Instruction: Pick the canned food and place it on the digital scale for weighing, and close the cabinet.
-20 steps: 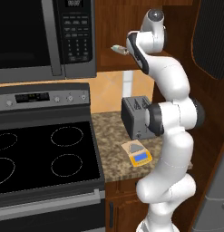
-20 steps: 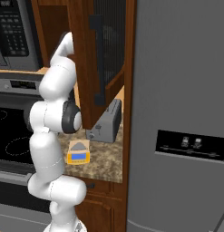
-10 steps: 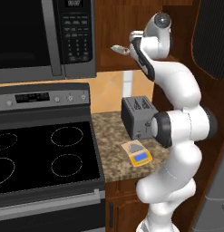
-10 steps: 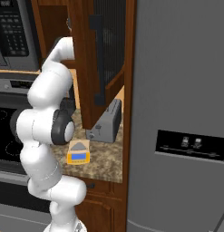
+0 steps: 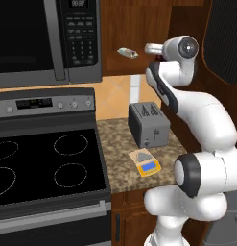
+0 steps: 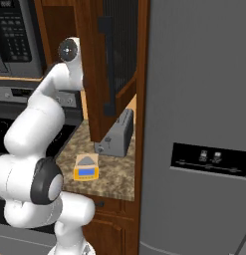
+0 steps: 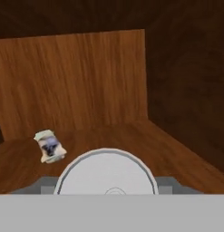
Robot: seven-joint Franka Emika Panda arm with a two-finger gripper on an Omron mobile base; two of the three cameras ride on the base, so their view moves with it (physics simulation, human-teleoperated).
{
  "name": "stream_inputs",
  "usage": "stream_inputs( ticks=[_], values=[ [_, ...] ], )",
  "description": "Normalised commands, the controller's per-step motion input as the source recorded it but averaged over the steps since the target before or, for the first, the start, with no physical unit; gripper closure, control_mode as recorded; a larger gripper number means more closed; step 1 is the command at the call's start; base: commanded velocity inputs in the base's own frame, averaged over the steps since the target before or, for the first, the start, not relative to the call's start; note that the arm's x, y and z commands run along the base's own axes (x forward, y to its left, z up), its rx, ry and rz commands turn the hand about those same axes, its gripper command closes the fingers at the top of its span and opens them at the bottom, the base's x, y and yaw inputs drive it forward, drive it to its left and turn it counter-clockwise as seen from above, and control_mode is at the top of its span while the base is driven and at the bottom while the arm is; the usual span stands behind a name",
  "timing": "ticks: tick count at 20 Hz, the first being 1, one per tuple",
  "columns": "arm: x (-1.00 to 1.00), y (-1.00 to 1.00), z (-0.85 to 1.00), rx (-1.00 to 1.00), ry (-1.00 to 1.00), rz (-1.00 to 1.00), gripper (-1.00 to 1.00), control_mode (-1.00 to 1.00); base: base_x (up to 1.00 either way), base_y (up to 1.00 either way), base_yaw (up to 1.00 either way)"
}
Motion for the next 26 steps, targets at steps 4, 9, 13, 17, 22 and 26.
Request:
stream_inputs(
  ticks=[4, 9, 13, 17, 22, 26],
  values=[
    [-1.0, 0.34, 0.14, 0.0, 0.21, 0.0, 1.0, -1.0, 0.0, 0.0, 0.0],
    [-1.0, 0.23, -0.07, 0.0, 0.07, 0.0, 1.0, -1.0, 0.0, 0.0, 0.0],
    [-1.0, 0.14, -0.33, 0.03, 0.02, 0.0, 1.0, -1.0, 0.0, 0.0, 0.0],
    [-0.97, 0.24, -0.8, 0.04, 0.04, 0.0, 1.0, -1.0, 0.0, 0.0, 0.0],
    [-0.62, 0.39, -0.99, 0.0, 0.11, 0.0, 1.0, -1.0, 0.0, 0.0, 0.0],
    [-0.18, 0.14, -0.94, 0.0, 0.2, 0.01, 1.0, -1.0, 0.0, 0.0, 0.0]
  ],
)
